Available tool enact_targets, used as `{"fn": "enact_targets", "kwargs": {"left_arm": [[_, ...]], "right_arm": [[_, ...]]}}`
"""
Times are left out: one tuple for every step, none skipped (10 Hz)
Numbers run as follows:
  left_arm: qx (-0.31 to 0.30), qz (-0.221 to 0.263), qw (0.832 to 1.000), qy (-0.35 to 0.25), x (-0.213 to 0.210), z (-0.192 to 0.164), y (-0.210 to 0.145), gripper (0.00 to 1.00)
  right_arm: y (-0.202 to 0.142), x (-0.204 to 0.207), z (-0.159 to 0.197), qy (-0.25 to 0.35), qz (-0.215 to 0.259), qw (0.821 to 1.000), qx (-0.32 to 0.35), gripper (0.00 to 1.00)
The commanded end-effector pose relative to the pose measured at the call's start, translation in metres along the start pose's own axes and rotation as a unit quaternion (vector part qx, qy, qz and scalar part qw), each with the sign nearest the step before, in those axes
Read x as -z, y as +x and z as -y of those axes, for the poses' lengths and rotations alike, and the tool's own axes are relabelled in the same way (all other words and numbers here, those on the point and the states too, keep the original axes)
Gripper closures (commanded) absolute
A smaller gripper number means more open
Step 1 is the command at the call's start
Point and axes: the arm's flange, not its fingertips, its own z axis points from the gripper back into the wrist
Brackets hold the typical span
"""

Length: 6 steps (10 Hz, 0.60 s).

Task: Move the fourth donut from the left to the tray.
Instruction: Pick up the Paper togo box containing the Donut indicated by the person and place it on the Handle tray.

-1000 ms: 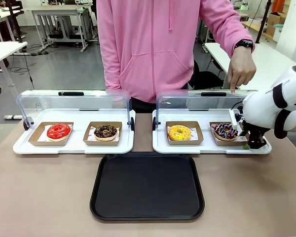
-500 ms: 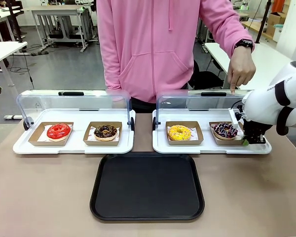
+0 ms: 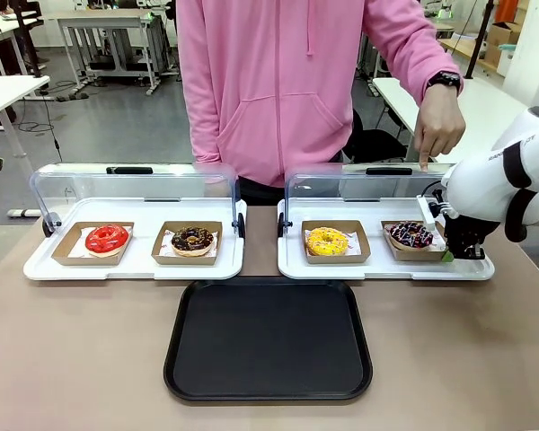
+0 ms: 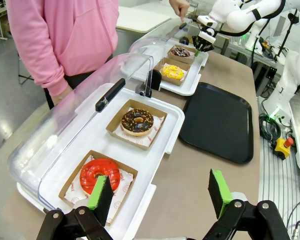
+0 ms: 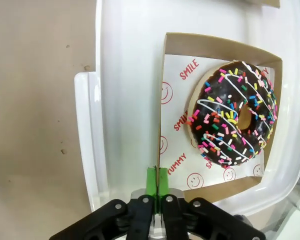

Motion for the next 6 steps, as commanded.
{"fn": "enact_targets", "kwargs": {"left_arm": [[0.001,0.004,1.000,-0.003,-0.001,0.002,0.002,0.00],[0.001,0.004,1.000,-0.003,-0.001,0.002,0.002,0.00],[0.001,0.004,1.000,-0.003,-0.001,0.002,0.002,0.00],[0.001,0.004,1.000,-0.003,-0.001,0.002,0.002,0.00],[0.001,0.004,1.000,-0.003,-0.001,0.002,0.002,0.00],[0.001,0.004,1.000,-0.003,-0.001,0.002,0.002,0.00]], "right_arm": [[0.000,0.001,0.000,-0.003,-0.001,1.000,0.003,1.00],[0.000,0.001,0.000,-0.003,-0.001,1.000,0.003,1.00],[0.000,0.001,0.000,-0.003,-0.001,1.000,0.003,1.00],[0.000,0.001,-0.001,0.002,0.000,1.000,0.000,0.98],[0.004,-0.014,-0.002,-0.029,0.005,0.999,0.029,0.98],[0.013,-0.030,-0.007,-0.050,0.010,0.998,0.045,0.98]]}}
